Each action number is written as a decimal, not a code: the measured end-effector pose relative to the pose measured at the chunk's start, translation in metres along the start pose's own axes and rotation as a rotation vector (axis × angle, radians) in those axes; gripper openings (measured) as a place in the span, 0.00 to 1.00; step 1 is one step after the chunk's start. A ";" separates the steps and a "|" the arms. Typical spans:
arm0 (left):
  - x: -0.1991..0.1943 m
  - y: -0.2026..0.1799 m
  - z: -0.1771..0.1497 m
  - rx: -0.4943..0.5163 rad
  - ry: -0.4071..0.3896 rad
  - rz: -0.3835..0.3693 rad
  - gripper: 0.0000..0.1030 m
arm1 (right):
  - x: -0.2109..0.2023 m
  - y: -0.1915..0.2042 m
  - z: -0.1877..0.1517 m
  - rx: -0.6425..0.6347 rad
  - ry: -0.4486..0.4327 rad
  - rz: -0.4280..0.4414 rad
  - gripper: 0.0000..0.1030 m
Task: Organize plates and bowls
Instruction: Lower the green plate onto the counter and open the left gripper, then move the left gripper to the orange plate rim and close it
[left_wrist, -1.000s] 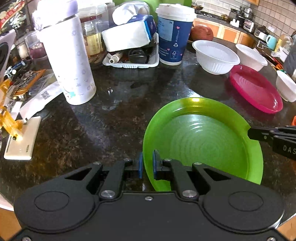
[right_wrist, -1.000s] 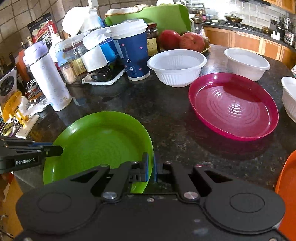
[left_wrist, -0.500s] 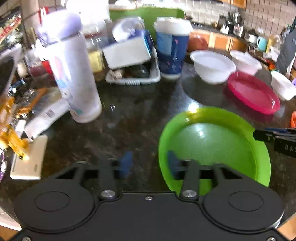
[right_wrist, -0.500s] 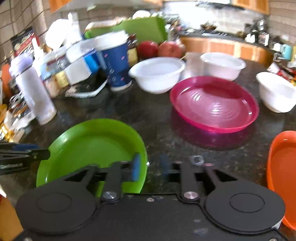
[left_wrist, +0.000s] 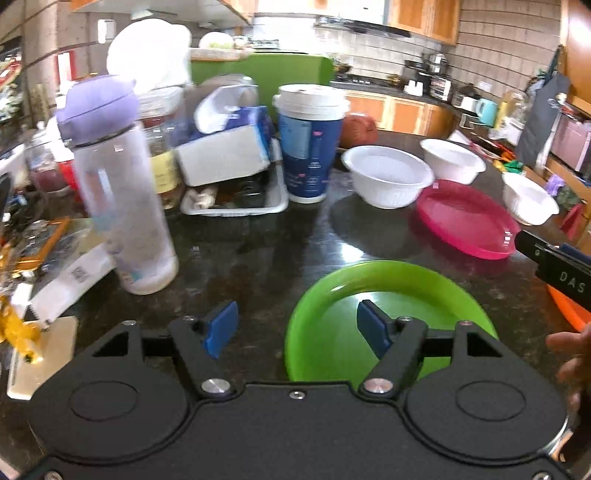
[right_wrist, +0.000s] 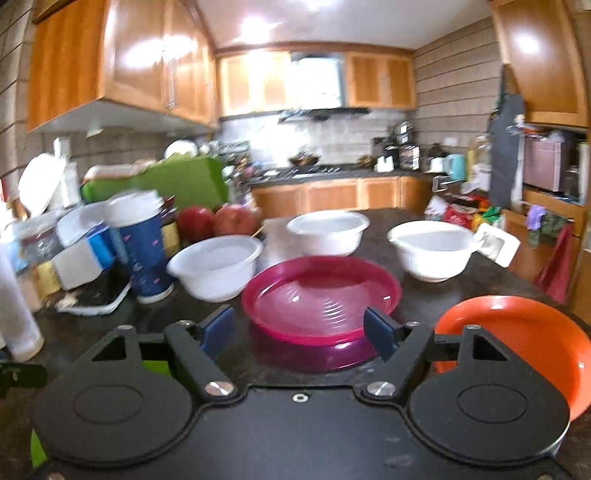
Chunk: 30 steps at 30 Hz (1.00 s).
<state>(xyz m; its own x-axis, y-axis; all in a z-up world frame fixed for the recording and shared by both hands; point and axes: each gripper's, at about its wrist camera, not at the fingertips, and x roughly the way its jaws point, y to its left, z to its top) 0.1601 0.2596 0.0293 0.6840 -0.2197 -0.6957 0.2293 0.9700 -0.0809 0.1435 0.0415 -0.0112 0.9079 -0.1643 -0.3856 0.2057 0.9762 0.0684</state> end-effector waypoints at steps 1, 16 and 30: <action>0.001 -0.003 0.001 0.003 0.003 -0.013 0.71 | -0.002 -0.003 0.000 0.006 -0.019 -0.019 0.77; 0.011 -0.104 0.011 0.115 -0.007 -0.130 0.71 | -0.028 -0.080 0.004 -0.117 -0.100 -0.107 0.77; 0.048 -0.224 0.018 0.100 0.038 -0.154 0.70 | 0.011 -0.233 0.023 -0.039 0.078 -0.039 0.73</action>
<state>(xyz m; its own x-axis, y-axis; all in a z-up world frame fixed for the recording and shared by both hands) 0.1535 0.0298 0.0270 0.6093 -0.3584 -0.7073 0.3982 0.9097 -0.1180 0.1136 -0.1905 -0.0101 0.8682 -0.1922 -0.4574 0.2245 0.9743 0.0167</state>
